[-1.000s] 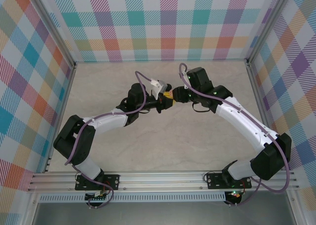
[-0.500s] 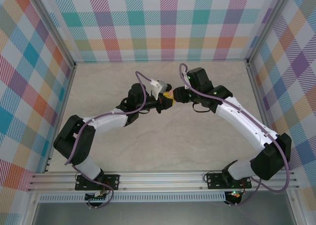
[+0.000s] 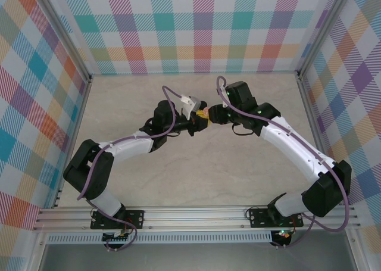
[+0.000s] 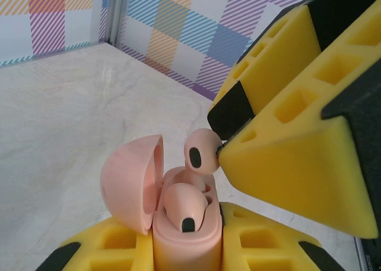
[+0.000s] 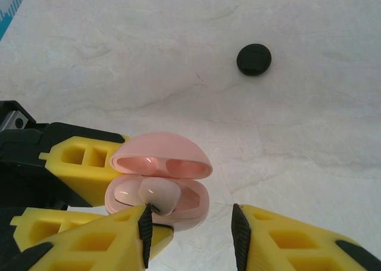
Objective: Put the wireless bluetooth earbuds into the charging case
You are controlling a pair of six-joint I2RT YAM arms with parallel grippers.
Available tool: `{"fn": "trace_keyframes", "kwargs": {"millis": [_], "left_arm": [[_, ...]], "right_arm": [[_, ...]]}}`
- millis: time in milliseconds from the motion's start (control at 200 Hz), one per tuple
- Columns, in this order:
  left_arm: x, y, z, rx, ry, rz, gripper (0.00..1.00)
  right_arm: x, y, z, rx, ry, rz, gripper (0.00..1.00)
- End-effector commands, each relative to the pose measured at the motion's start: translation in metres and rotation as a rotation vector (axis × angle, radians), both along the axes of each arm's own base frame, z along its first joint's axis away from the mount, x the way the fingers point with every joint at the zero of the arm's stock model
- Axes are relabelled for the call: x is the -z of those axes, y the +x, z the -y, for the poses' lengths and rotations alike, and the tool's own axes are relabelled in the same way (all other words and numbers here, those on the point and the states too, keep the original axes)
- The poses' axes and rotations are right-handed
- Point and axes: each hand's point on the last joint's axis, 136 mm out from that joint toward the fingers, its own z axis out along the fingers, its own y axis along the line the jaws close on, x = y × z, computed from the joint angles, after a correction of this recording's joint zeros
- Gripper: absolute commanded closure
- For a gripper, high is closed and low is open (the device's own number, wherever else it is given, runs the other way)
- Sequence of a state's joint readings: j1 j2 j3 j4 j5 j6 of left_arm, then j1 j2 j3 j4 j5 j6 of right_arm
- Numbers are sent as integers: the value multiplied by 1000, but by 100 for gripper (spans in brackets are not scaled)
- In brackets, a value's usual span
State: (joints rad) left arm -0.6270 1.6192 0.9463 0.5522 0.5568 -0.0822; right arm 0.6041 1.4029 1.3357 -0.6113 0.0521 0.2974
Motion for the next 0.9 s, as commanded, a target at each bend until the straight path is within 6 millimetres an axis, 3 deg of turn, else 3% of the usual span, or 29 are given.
{"fn": "trace_keyframes", "kwargs": {"millis": [0, 220, 895], "left_arm": [[-27, -5, 2, 13, -43, 66, 95], [-24, -4, 4, 17, -39, 55, 95], [-27, 4, -1, -38, -31, 69, 96]], "right_arm": [[-14, -7, -8, -60, 35, 20, 57], [-17, -10, -14, -94, 55, 18, 57], [-10, -7, 7, -17, -33, 29, 57]]}}
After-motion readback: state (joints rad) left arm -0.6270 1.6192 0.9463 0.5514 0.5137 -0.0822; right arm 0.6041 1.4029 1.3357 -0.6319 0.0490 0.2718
